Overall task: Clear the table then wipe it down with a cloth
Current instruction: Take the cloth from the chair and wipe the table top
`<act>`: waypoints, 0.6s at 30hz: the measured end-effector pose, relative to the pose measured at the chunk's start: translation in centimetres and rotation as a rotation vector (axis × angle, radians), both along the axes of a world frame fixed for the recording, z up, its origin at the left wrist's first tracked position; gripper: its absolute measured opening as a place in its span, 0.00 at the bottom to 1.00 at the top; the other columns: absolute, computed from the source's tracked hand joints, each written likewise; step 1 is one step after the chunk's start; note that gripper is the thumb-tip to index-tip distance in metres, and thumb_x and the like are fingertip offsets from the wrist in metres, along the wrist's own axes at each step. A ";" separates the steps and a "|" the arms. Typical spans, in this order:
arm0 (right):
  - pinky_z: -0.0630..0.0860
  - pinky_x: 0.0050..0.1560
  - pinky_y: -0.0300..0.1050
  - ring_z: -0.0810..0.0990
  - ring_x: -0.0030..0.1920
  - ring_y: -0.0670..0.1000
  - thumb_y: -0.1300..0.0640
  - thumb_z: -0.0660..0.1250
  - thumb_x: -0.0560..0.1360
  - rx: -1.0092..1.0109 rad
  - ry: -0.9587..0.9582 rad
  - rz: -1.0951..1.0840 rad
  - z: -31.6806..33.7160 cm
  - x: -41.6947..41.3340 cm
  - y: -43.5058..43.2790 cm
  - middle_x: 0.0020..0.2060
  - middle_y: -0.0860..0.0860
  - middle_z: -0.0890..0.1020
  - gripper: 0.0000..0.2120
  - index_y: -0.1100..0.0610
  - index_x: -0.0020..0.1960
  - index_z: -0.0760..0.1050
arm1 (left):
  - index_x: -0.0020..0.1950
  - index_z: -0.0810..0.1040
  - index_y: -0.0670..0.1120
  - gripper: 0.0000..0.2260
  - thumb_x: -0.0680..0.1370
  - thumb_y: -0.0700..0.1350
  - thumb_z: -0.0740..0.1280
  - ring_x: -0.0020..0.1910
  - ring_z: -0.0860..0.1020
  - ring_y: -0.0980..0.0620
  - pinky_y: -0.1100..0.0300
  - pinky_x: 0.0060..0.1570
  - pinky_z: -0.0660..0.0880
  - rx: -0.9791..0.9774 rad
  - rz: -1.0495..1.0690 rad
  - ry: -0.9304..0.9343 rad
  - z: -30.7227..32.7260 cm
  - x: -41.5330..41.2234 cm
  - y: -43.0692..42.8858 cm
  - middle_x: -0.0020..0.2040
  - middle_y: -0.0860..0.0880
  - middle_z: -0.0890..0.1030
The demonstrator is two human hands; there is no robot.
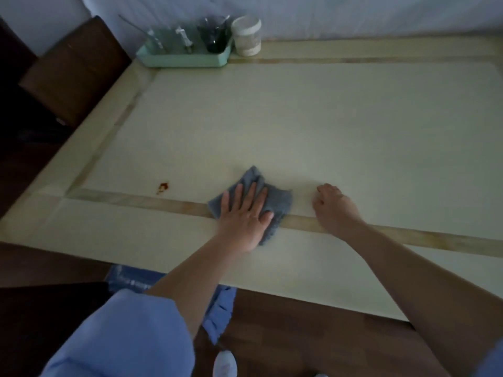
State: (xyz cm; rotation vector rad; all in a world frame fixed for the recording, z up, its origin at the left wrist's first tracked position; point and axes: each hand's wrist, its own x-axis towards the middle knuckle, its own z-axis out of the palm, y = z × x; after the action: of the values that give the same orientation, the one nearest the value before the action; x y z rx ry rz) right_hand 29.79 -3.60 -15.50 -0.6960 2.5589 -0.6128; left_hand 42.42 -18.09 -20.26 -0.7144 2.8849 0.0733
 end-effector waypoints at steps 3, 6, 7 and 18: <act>0.67 0.59 0.47 0.69 0.65 0.58 0.59 0.55 0.78 -0.022 -0.023 0.037 -0.7 1.8 -4.2 0.59 0.59 0.73 0.11 0.65 0.55 0.72 | 0.77 0.41 0.52 0.28 0.80 0.59 0.43 0.77 0.41 0.44 0.44 0.73 0.38 0.090 0.183 -0.067 0.3 3.1 -7.1 0.79 0.50 0.41; 0.67 0.59 0.47 0.69 0.64 0.57 0.59 0.56 0.78 -0.031 -0.014 0.036 -1.3 2.7 -6.5 0.59 0.60 0.73 0.11 0.65 0.53 0.72 | 0.77 0.41 0.52 0.29 0.80 0.59 0.47 0.77 0.39 0.43 0.45 0.74 0.37 0.158 0.338 -0.029 0.3 2.5 -8.5 0.79 0.49 0.40; 0.66 0.60 0.47 0.68 0.65 0.58 0.59 0.56 0.78 -0.026 -0.007 0.031 -1.5 3.0 -6.9 0.59 0.60 0.73 0.11 0.65 0.53 0.72 | 0.77 0.42 0.50 0.30 0.80 0.59 0.49 0.77 0.39 0.41 0.45 0.74 0.37 0.160 0.341 -0.012 0.3 1.9 -7.7 0.79 0.48 0.40; 0.62 0.70 0.54 0.63 0.69 0.61 0.57 0.55 0.78 0.095 0.095 -0.064 -2.9 4.6 -11.5 0.66 0.63 0.69 0.17 0.66 0.61 0.69 | 0.77 0.39 0.49 0.28 0.81 0.57 0.46 0.77 0.37 0.46 0.47 0.72 0.34 0.103 -0.015 -0.042 0.5 4.3 -10.0 0.78 0.49 0.37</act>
State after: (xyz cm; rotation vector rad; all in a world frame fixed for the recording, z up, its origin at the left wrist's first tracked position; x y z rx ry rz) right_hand 34.36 -15.15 -18.36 -0.6272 2.6876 -0.4860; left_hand 46.76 -28.08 -19.77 -0.6681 2.8228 0.2004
